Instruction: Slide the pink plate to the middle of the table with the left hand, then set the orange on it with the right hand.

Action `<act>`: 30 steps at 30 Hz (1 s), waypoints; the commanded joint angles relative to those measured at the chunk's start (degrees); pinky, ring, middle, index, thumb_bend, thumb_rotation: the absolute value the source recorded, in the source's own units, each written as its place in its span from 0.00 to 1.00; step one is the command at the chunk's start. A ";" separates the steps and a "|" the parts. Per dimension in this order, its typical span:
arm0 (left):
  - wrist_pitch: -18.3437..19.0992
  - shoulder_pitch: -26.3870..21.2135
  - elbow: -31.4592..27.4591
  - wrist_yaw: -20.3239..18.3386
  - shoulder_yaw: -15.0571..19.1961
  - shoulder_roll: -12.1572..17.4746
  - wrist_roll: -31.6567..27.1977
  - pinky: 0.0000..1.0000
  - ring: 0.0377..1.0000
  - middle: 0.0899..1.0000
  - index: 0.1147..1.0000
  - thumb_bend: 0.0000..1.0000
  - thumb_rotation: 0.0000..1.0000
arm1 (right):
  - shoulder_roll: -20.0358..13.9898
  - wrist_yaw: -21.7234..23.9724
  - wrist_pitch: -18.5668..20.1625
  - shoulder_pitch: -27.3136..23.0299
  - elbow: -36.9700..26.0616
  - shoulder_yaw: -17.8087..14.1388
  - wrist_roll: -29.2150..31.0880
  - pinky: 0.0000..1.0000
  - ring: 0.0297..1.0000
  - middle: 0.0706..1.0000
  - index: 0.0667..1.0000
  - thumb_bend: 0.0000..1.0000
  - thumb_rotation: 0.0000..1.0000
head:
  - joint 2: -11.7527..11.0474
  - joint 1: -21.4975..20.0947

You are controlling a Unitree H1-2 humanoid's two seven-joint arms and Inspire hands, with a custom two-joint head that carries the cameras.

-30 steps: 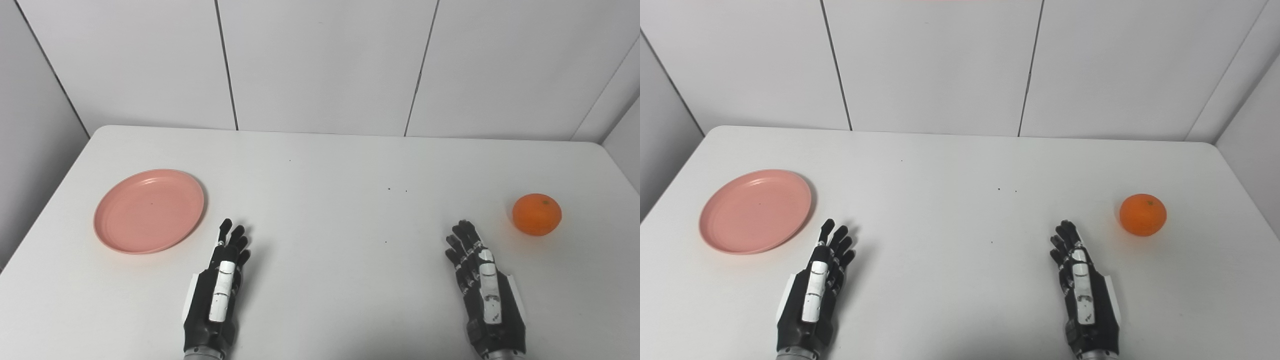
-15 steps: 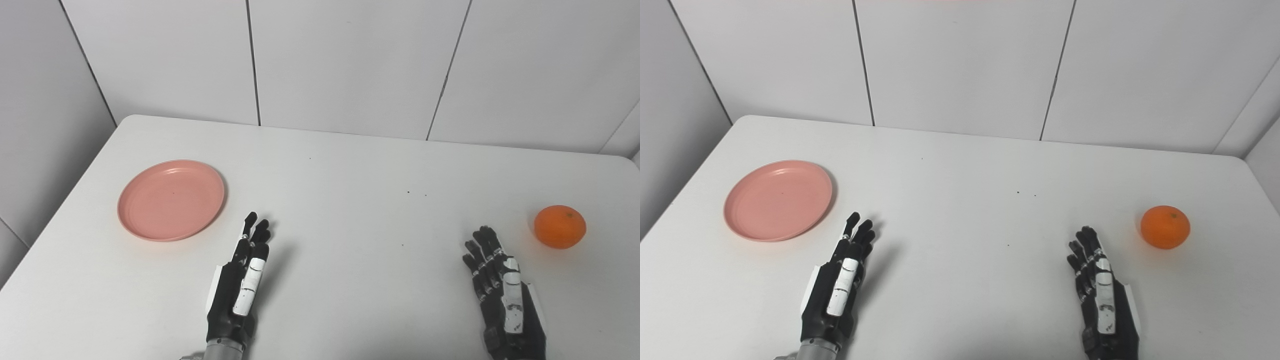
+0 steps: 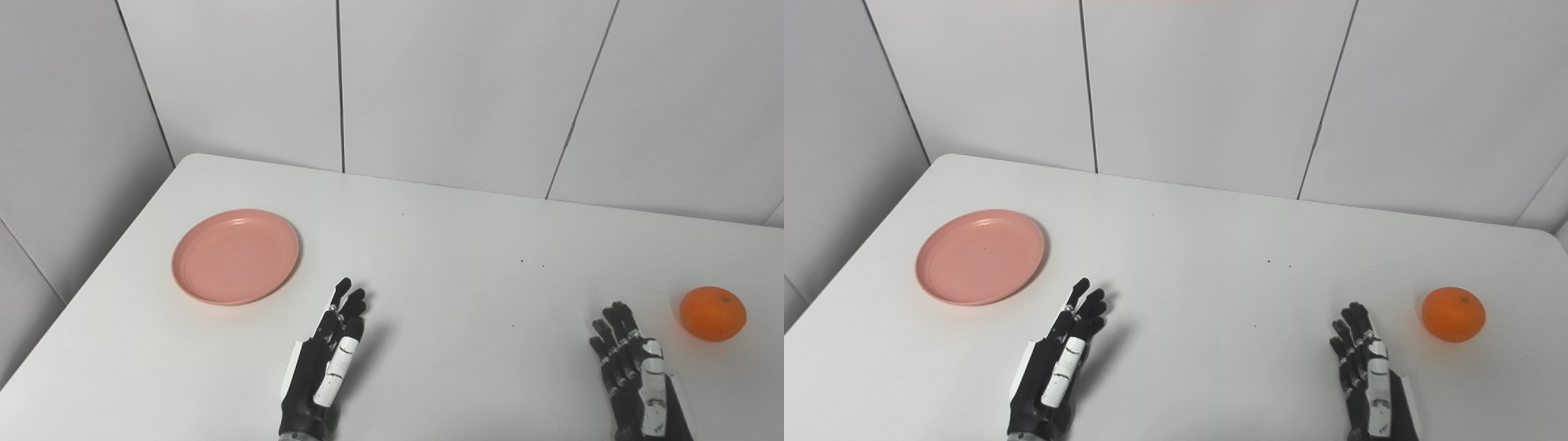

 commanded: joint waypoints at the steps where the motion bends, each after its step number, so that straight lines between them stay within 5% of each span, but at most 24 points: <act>1: 0.05 5.64 0.83 0.38 0.38 0.97 0.15 0.92 0.91 0.91 0.90 0.69 0.76 | -0.97 0.78 -1.18 2.88 5.74 -0.90 0.49 0.99 0.97 0.97 0.96 0.75 0.96 | 0.06 -0.07; 19: -3.77 3.25 3.08 0.26 2.58 0.78 -4.64 0.91 0.90 0.90 0.90 0.72 0.71 | 0.20 0.46 -3.47 1.59 6.90 -0.95 -0.04 0.97 0.95 0.95 0.94 0.71 0.94 | -0.50 0.51; 30: 1.42 -4.06 -2.28 0.10 5.13 2.19 -5.73 0.79 0.82 0.82 0.82 0.81 0.70 | 0.80 0.37 -4.46 2.39 6.05 -0.38 -1.46 0.98 0.95 0.95 0.93 0.68 0.93 | -0.80 0.93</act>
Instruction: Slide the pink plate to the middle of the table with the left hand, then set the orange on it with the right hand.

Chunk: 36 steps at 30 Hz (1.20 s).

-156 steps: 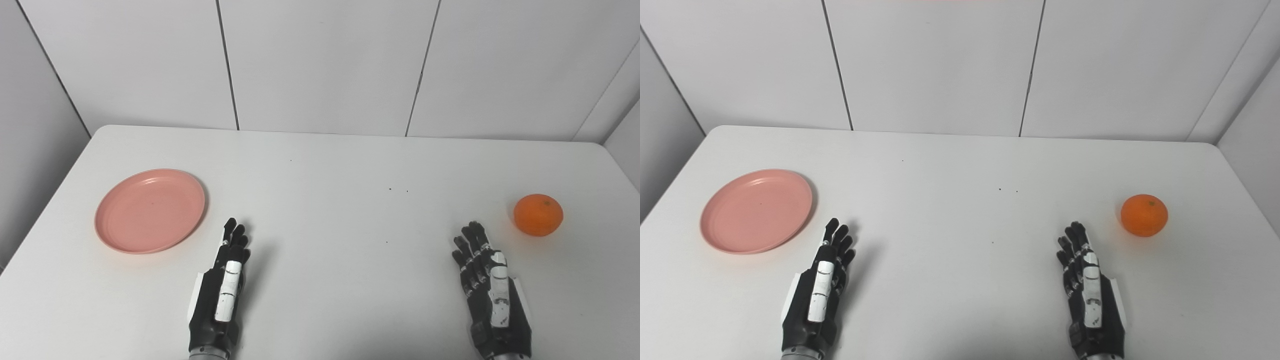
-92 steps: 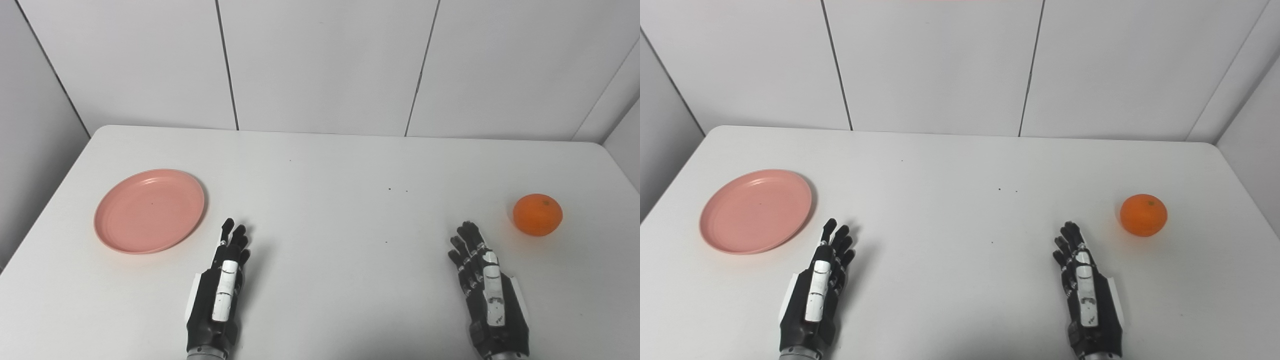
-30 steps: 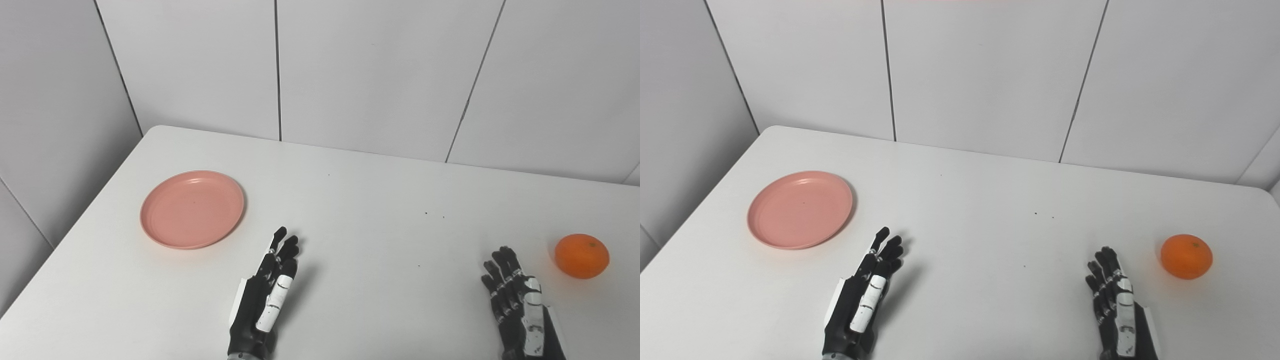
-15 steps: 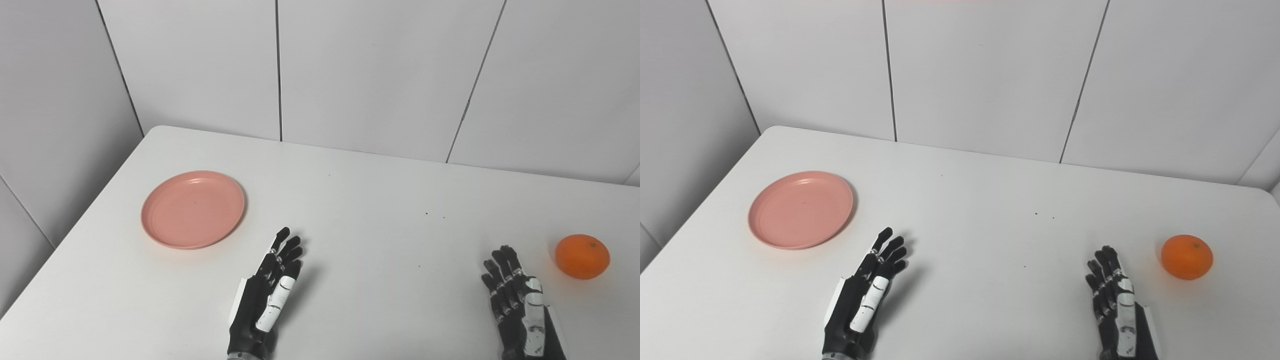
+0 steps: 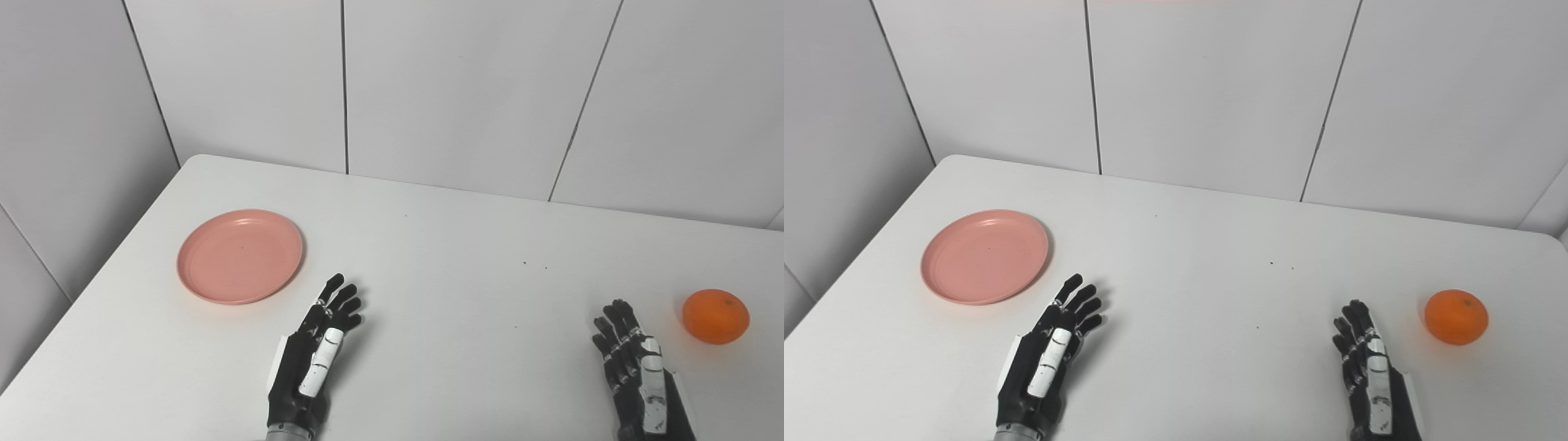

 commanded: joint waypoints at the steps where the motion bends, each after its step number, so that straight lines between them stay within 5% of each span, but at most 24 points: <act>1: 1.16 -1.61 -2.53 0.05 0.40 1.89 -0.33 0.77 0.80 0.80 0.80 0.83 0.71 | 0.68 0.13 -2.35 3.14 4.88 0.05 -0.25 0.98 0.95 0.95 0.94 0.68 0.93 | 0.18 -0.05; 10: 4.62 -10.48 -7.49 -0.68 1.94 4.54 0.02 0.80 0.81 0.82 0.83 0.84 0.79 | 1.04 0.08 -2.01 3.22 4.23 0.47 -0.35 0.98 0.95 0.95 0.94 0.70 0.89 | -0.08 0.64; 15: 7.13 -16.79 -8.31 -0.59 4.21 9.11 -0.94 0.78 0.80 0.81 0.82 0.88 0.77 | 1.82 -0.65 -2.74 2.84 4.88 0.30 -0.76 0.97 0.94 0.94 0.92 0.72 0.87 | -0.52 1.20; 28: 6.65 -26.62 -3.57 -0.74 10.97 17.88 -3.91 0.78 0.81 0.83 0.84 0.87 0.79 | 2.04 -0.64 -3.57 2.46 5.22 0.19 -0.55 0.95 0.93 0.93 0.91 0.72 0.88 | 0.32 1.20; 36: 3.28 -31.90 6.73 -0.61 14.63 25.63 -0.87 0.76 0.81 0.83 0.87 0.92 0.78 | 2.00 -0.65 -3.22 2.73 4.56 -0.14 0.05 0.95 0.92 0.92 0.90 0.71 0.86 | 1.05 1.14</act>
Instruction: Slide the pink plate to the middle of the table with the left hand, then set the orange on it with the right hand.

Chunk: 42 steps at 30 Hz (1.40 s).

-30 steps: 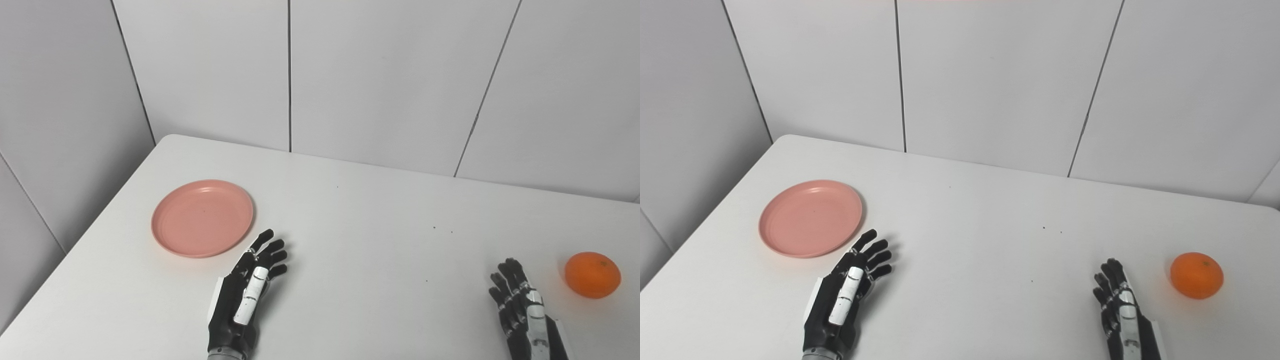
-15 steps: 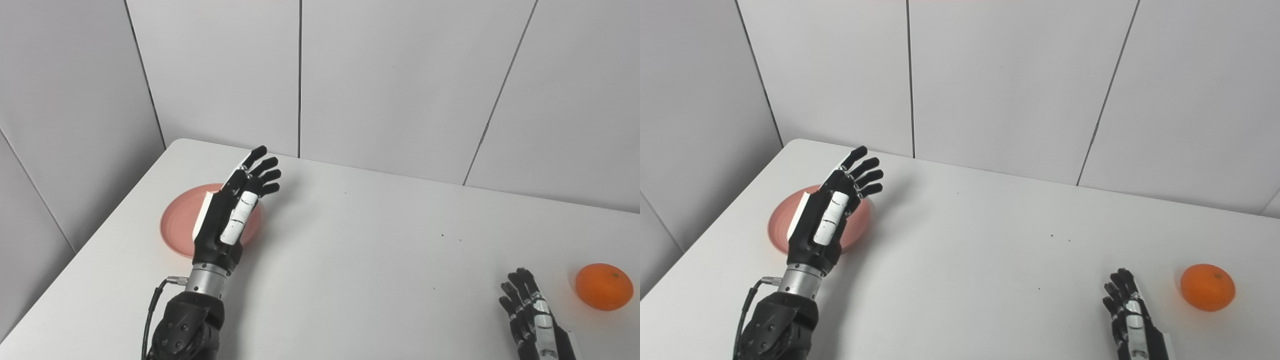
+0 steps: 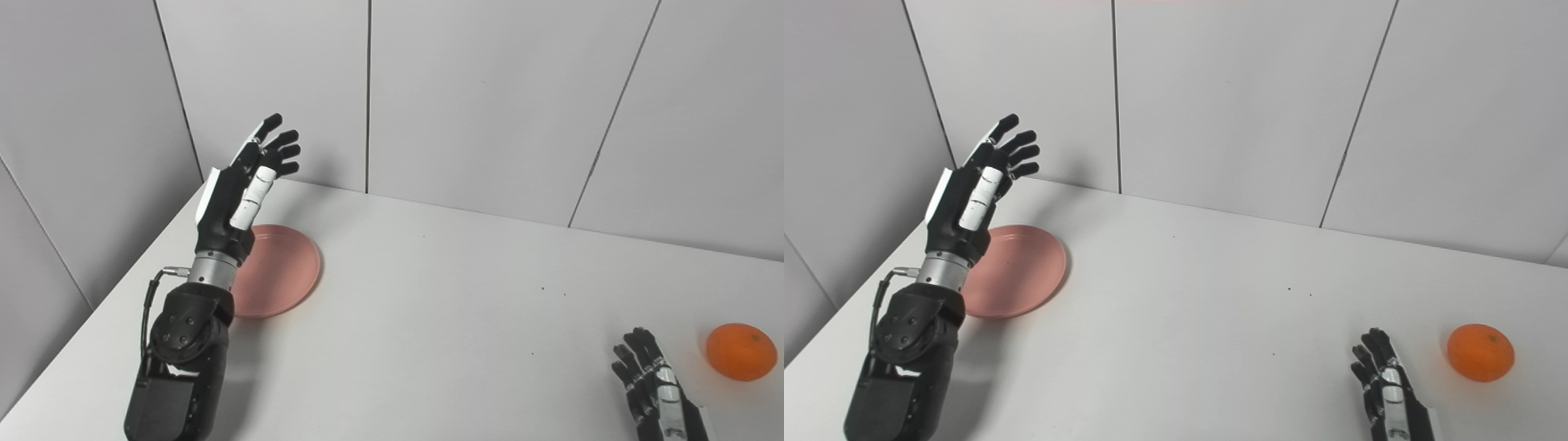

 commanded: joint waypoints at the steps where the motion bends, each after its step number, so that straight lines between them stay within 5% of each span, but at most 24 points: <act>1: -3.87 -2.63 2.39 0.32 0.92 2.54 1.24 0.76 0.81 0.82 0.87 0.92 0.77 | 1.32 0.43 -1.78 2.63 4.47 0.28 1.03 0.94 0.92 0.92 0.89 0.70 0.85 | 0.09 -0.09; 21: -19.11 -9.14 29.55 -5.05 3.87 11.75 -2.96 0.75 0.81 0.82 0.88 0.84 0.69 | 0.73 1.11 -2.40 2.37 6.04 0.15 0.88 0.93 0.90 0.90 0.88 0.69 0.85 | -0.55 -0.38; 29: -22.70 -10.36 39.16 -4.79 4.87 11.39 -4.47 0.71 0.79 0.80 0.88 0.79 0.66 | 0.92 1.04 -2.53 2.29 6.27 0.22 0.83 0.92 0.88 0.89 0.86 0.70 0.83 | -0.71 -0.34; 40: -25.74 -10.91 49.52 -10.34 8.62 10.42 -13.82 0.75 0.81 0.82 0.91 0.85 0.69 | 1.02 0.60 -1.77 2.67 5.19 0.39 0.36 0.92 0.88 0.88 0.85 0.70 0.83 | -0.06 -0.64; 42: -26.23 -10.86 50.89 -11.30 8.85 10.20 -14.67 0.70 0.81 0.82 0.93 0.82 0.71 | 0.95 0.81 -1.77 2.72 5.14 0.33 0.67 0.92 0.88 0.89 0.86 0.69 0.83 | 0.11 -0.60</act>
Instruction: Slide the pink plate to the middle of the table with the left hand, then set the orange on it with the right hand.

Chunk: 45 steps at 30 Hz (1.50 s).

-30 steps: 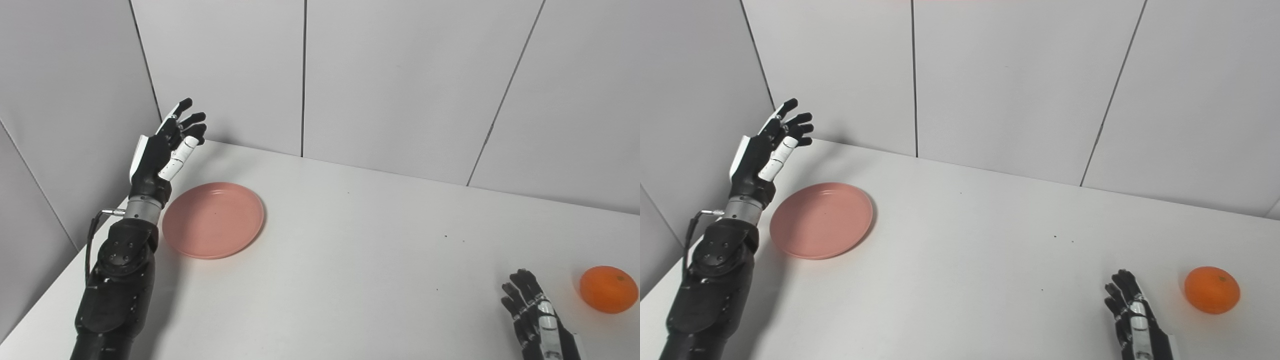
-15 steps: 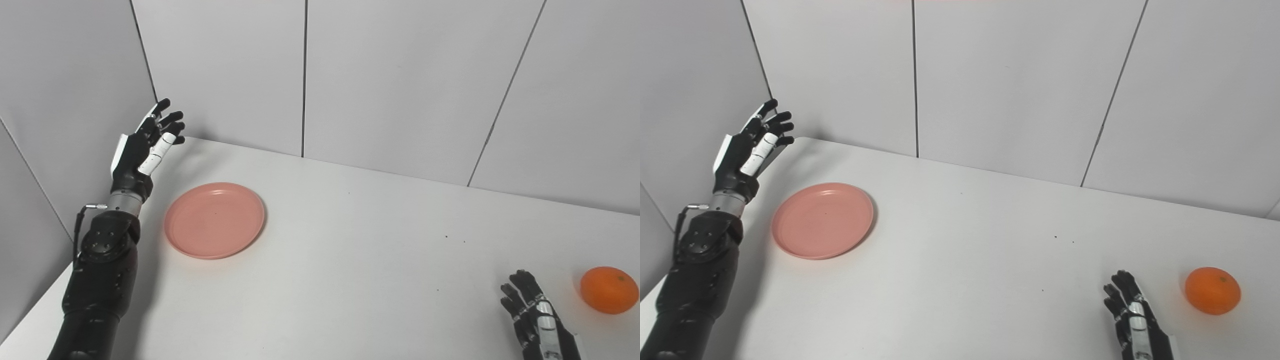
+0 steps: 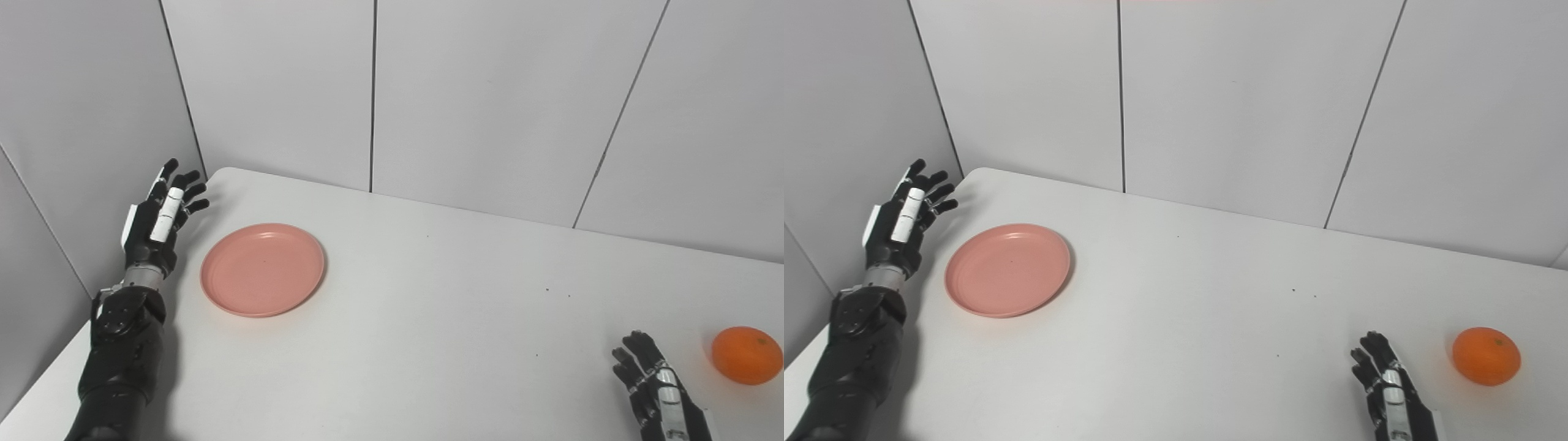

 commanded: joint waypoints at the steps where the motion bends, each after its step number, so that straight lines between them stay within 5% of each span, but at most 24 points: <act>1: -2.61 -2.73 1.12 -2.29 0.29 0.98 -1.47 0.66 0.79 0.81 0.91 0.86 0.70 | 1.04 0.81 -1.74 2.75 4.86 0.51 0.92 0.92 0.87 0.88 0.85 0.69 0.83 | 0.03 -0.07; 11: -4.16 -2.92 7.75 -5.07 0.42 0.22 -2.60 0.64 0.77 0.81 0.87 0.94 0.70 | 0.92 0.54 -1.24 2.71 4.81 0.56 0.56 0.90 0.86 0.88 0.85 0.69 0.83 | 0.22 -0.01; 17: -3.93 -1.35 6.59 -5.59 -0.50 -1.00 -2.05 0.63 0.77 0.78 0.86 0.91 0.69 | 0.82 0.59 -0.62 3.03 4.17 0.72 0.62 0.90 0.86 0.87 0.84 0.71 0.82 | 0.76 -0.21; 23: 0.10 1.07 -0.65 -2.84 -3.09 -2.02 0.80 0.67 0.82 0.83 0.88 0.88 0.73 | 0.79 0.64 -0.34 3.14 3.87 0.97 0.56 0.91 0.87 0.89 0.85 0.71 0.82 | 0.88 -0.43; 30: 8.05 3.45 -10.61 0.80 -5.83 -2.51 4.40 0.87 0.90 0.88 0.93 0.85 0.79 | 0.88 0.25 -0.08 3.15 3.63 1.14 0.08 0.89 0.85 0.87 0.85 0.72 0.82 | 1.00 -0.59; 39: 14.90 5.16 -16.74 1.82 -6.49 -2.87 4.78 0.92 0.93 0.91 0.93 0.87 0.79 | 0.95 0.33 0.24 3.23 3.11 1.25 0.22 0.87 0.84 0.86 0.83 0.71 0.81 | 1.42 -0.81; 45: 24.53 6.45 -23.44 2.87 -6.38 -3.45 3.31 0.94 0.94 0.93 0.95 0.90 0.78 | 0.81 0.29 0.28 3.15 3.22 1.36 -0.12 0.88 0.83 0.86 0.84 0.71 0.82 | 1.50 -0.82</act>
